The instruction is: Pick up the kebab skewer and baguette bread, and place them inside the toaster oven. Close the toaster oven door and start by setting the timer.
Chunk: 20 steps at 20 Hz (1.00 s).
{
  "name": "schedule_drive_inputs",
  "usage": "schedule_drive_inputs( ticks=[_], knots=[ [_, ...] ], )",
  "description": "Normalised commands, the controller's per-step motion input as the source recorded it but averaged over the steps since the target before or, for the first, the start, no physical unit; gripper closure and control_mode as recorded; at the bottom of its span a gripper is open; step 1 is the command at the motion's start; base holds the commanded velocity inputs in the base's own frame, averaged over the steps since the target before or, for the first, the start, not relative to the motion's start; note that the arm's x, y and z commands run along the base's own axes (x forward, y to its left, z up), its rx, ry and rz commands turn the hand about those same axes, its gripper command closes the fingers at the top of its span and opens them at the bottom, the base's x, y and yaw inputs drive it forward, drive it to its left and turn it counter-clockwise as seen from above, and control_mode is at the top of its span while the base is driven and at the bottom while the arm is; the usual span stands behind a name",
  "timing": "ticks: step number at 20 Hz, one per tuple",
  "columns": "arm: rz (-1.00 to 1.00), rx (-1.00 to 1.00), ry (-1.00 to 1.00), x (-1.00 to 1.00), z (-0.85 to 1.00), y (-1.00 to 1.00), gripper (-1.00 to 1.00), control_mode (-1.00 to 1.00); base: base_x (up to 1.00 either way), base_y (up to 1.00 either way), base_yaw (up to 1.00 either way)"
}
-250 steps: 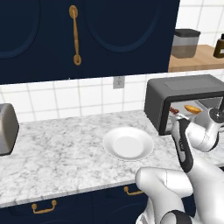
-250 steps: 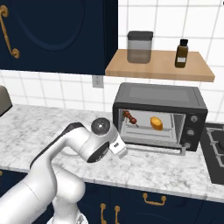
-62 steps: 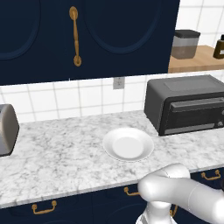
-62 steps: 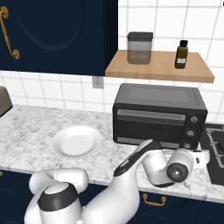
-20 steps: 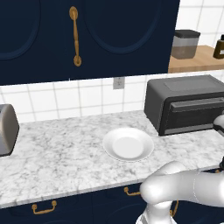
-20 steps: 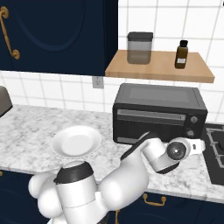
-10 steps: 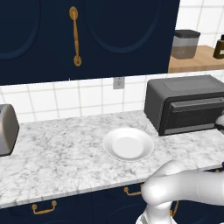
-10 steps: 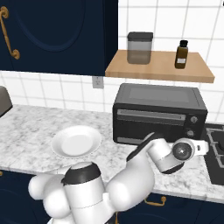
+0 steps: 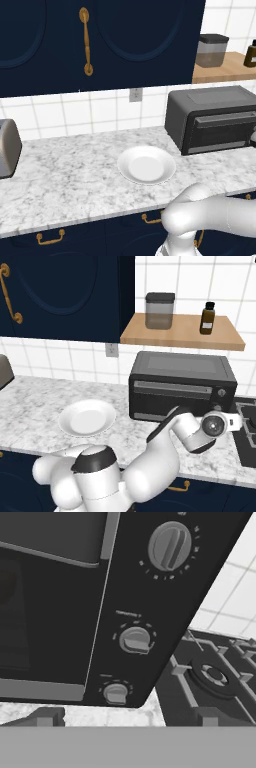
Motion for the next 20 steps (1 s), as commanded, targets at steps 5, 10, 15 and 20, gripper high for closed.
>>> schedule_drive_inputs(
  ticks=[5,10,15,20],
  knots=[
    [0.00,0.00,0.00,0.00,0.19,0.00,-1.00,-1.00,0.00,0.00,0.00],
    [0.00,0.00,0.00,0.00,0.03,0.00,-1.00,-1.00,0.00,0.00,0.00],
    [0.00,0.00,0.00,0.05,0.02,0.00,-1.00,-1.00,0.00,0.00,0.00],
    [0.00,0.00,0.00,0.05,0.10,0.00,-1.00,-1.00,0.00,0.00,0.00]
  ],
)
